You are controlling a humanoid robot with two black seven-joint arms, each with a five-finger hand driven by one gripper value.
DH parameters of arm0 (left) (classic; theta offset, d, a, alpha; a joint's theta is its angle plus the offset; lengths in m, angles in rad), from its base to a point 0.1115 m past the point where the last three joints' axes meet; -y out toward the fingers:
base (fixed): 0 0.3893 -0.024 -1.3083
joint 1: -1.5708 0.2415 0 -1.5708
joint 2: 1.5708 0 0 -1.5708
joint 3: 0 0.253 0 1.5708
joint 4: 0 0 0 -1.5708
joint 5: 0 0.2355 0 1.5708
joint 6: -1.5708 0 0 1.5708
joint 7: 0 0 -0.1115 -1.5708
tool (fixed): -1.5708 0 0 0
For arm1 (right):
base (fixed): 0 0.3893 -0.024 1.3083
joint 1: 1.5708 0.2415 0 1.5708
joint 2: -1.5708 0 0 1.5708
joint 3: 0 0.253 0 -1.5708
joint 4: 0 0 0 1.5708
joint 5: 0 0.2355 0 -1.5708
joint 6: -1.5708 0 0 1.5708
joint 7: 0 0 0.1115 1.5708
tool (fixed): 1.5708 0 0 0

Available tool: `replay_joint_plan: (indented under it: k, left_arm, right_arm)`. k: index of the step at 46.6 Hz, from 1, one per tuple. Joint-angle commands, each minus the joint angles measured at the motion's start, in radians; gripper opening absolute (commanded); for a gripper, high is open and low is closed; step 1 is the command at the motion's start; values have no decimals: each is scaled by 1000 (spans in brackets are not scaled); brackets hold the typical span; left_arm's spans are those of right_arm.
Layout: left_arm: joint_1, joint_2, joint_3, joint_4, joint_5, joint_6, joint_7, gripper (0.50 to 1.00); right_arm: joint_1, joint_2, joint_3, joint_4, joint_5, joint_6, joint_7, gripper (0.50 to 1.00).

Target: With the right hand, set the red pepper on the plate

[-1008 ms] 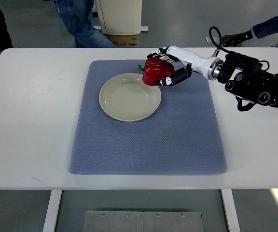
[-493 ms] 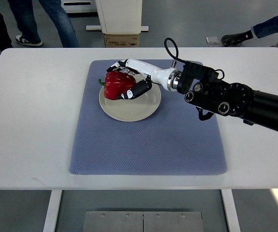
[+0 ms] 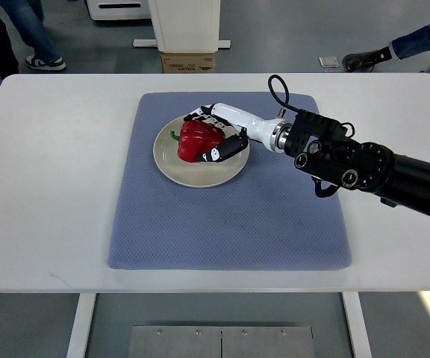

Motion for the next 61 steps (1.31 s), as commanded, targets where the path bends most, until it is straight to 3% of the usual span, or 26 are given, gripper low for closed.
replay_joint_plan:
  k: [1, 8, 16, 29, 61]
  left_arm:
    - [0, 0, 0, 0, 0, -1, 0, 1000]
    - [0, 0, 0, 0, 0, 0, 0, 1000]
    - [0, 0, 0, 0, 0, 0, 0, 1000]
    - [0, 0, 0, 0, 0, 0, 0, 1000]
    - [0, 0, 0, 0, 0, 0, 0, 1000]
  right_arm:
    - [-6, 0, 0, -3, 0, 0, 0, 516]
    - [-17, 0, 0, -9, 0, -1, 0, 610]
    - [-23, 0, 1, -9, 2, -3, 2, 784]
    - [-28, 0, 14, -8, 5, -3, 3, 981]
    - [-51, 0, 191, -6, 18, -3, 5, 998]
